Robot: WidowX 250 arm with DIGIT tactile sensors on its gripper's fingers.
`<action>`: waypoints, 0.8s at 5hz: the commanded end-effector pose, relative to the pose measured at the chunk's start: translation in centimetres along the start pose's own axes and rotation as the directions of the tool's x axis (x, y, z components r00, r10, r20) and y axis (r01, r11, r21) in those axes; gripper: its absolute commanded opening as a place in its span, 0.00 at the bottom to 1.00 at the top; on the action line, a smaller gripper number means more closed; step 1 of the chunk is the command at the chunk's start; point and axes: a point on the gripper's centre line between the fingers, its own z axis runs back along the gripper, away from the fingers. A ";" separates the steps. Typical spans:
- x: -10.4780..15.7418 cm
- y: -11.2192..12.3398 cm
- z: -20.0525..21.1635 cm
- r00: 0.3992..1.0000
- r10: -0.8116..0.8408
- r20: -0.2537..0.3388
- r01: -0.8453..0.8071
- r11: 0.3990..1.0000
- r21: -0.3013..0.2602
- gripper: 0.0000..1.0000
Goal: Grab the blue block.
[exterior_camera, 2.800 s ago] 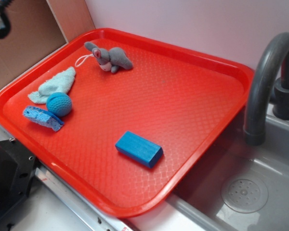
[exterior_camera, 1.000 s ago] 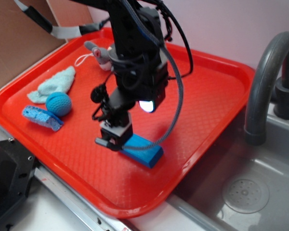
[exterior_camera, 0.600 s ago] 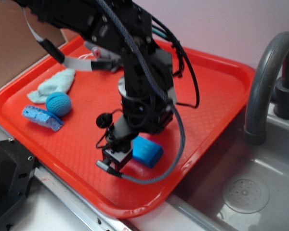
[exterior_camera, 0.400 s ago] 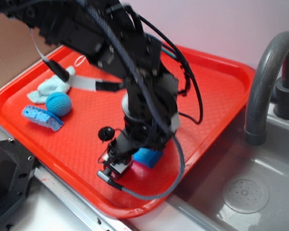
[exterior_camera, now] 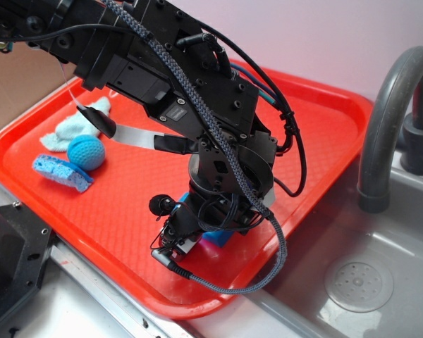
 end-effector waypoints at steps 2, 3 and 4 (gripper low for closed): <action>-11.2 2.1 7.8 0.709 0.623 0.331 -0.539 0.781 -0.315 0.00; -15.4 0.7 11.2 0.504 0.794 0.340 -0.672 0.608 -0.422 0.00; -17.8 -0.7 13.4 0.294 0.913 0.283 -0.788 0.399 -0.469 0.00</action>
